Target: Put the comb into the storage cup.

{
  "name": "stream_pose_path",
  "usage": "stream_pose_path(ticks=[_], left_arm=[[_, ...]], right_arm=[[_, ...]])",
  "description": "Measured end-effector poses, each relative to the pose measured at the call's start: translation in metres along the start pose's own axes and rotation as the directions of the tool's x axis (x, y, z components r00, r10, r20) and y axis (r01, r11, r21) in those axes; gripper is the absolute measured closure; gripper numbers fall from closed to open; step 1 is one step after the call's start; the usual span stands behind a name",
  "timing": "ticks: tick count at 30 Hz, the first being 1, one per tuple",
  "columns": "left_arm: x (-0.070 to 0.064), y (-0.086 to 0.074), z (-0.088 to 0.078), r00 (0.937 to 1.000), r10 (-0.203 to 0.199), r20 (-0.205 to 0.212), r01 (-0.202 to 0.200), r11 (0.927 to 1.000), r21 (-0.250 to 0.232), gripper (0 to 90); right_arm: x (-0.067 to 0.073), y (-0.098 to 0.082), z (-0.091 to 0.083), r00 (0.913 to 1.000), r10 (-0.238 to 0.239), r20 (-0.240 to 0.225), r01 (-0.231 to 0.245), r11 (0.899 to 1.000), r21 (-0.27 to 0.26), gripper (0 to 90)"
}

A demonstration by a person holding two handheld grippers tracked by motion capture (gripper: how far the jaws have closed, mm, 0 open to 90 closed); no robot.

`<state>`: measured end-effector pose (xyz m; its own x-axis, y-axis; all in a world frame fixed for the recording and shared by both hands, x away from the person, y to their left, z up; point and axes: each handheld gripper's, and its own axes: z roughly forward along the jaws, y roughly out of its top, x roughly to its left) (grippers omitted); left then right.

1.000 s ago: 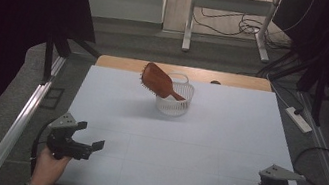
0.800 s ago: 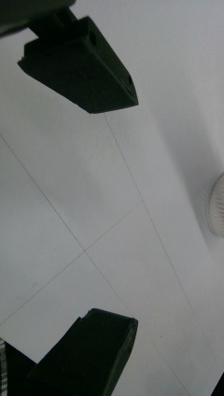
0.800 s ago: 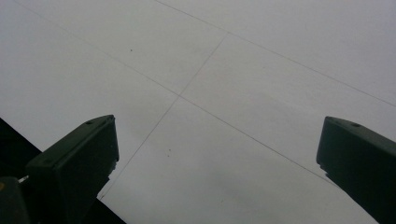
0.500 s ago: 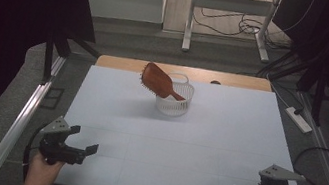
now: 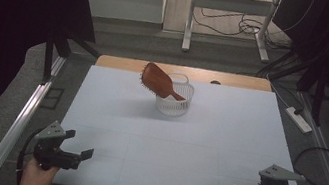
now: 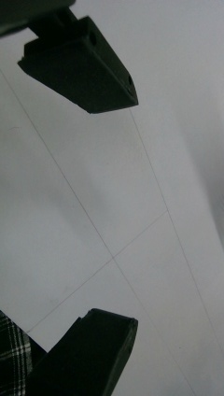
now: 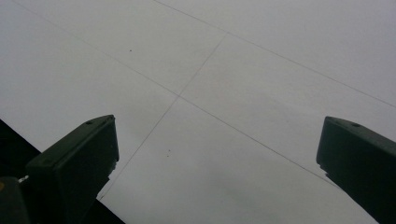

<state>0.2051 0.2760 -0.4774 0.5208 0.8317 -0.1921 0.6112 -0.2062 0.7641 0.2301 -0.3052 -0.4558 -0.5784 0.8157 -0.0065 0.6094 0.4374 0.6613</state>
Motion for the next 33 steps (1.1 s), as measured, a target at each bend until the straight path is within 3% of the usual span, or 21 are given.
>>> stream_pose_path(ticks=[33], left_arm=[[-0.007,-0.011,-0.004,0.9987,0.015,-0.049,-0.012,0.9978,0.065,0.7]], right_arm=[[0.001,0.0,0.0,1.0,-0.001,0.002,0.001,1.0,0.002,0.0]])
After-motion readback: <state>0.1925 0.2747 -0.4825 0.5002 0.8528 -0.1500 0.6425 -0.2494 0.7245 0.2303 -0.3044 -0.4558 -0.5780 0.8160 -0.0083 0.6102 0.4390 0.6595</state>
